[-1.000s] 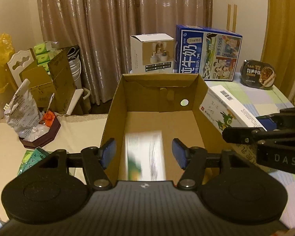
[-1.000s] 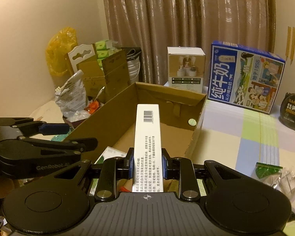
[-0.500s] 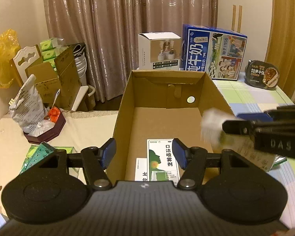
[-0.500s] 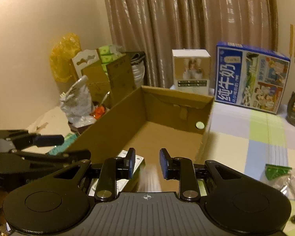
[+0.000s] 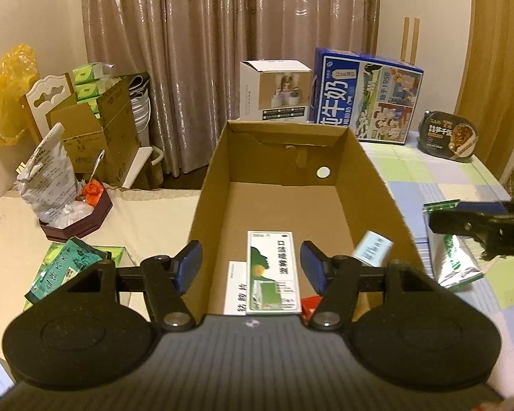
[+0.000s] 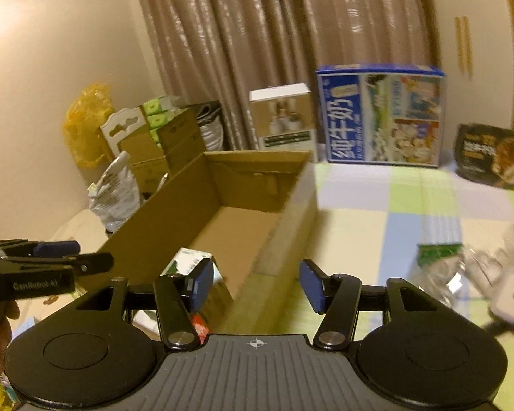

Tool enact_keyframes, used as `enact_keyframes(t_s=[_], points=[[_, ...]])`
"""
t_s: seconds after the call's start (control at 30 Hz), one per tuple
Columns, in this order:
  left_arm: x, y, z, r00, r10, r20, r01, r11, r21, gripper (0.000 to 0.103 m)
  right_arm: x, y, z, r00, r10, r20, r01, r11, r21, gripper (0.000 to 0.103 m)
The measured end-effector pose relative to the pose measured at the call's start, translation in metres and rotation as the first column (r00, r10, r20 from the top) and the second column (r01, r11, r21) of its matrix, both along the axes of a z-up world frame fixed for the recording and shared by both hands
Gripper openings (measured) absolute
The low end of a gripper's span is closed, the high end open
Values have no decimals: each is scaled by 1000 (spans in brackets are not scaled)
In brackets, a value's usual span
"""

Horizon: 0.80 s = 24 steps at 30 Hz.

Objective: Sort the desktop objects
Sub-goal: 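Open the right tool to drop the white barcode box into the cardboard box, then move both tools back toward the remaining items on the table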

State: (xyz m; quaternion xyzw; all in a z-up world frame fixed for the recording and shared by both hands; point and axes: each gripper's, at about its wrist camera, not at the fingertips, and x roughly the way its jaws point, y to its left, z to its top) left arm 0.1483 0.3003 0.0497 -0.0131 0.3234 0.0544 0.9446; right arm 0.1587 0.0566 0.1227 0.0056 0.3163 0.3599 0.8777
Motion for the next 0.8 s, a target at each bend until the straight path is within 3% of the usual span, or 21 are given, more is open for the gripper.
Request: enact_keyframes(t_s=[0.57, 0.8], points=[[-53, -71, 15, 997, -77, 1, 77, 997, -28, 65, -49, -131, -14, 986, -155, -67, 153, 988, -33, 67], [-69, -117, 16, 989, -147, -2, 147, 989, -34, 70, -63, -185, -14, 969, -235, -71, 233, 972, -44, 85]])
